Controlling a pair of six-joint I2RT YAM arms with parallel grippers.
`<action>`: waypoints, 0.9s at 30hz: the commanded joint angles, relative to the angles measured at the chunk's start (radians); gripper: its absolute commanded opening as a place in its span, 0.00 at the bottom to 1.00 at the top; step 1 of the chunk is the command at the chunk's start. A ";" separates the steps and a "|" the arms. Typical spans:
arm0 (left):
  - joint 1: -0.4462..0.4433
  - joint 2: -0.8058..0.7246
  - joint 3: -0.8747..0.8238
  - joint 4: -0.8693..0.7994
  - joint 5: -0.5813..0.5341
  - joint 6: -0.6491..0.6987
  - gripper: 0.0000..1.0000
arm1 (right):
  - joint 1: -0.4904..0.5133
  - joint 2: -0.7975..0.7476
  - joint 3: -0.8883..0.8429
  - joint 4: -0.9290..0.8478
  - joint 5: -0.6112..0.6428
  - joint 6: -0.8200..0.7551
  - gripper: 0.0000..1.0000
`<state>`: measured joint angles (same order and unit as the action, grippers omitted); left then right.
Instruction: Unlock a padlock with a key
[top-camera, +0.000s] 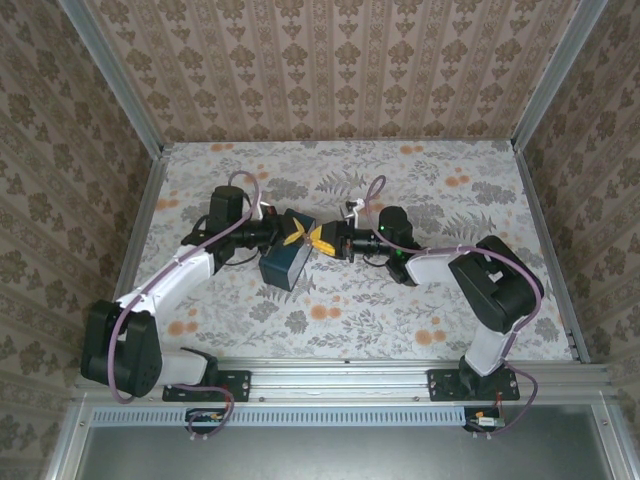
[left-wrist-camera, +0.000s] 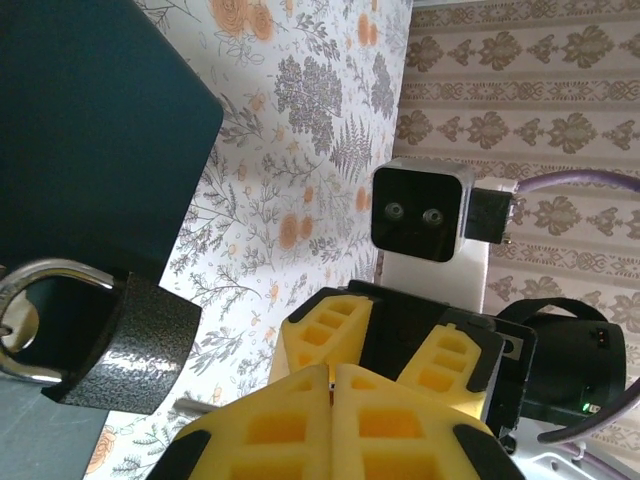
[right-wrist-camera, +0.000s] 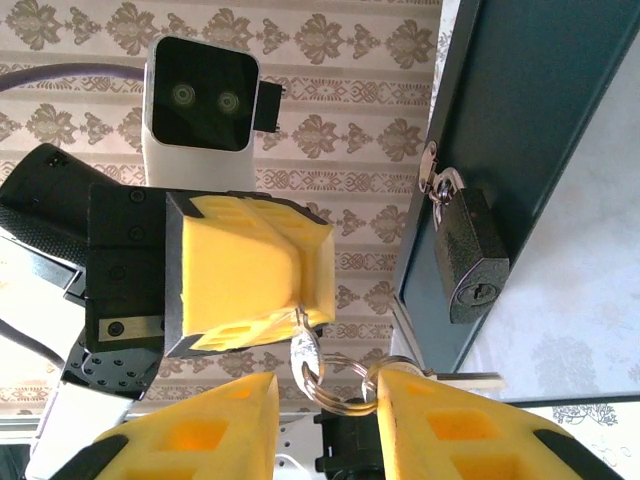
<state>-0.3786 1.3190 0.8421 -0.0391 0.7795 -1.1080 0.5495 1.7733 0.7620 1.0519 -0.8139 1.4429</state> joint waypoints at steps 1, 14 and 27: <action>0.004 -0.020 -0.013 0.042 -0.008 -0.020 0.00 | 0.015 0.031 0.023 0.076 0.027 0.028 0.31; 0.005 -0.024 -0.014 0.026 -0.014 -0.004 0.00 | 0.033 0.037 0.042 0.105 0.060 0.065 0.31; 0.013 -0.029 0.029 -0.056 -0.055 0.063 0.00 | 0.029 -0.034 -0.054 -0.011 0.093 0.023 0.44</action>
<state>-0.3733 1.3167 0.8391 -0.0605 0.7425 -1.0901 0.5858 1.7916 0.7376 1.0729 -0.7471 1.4944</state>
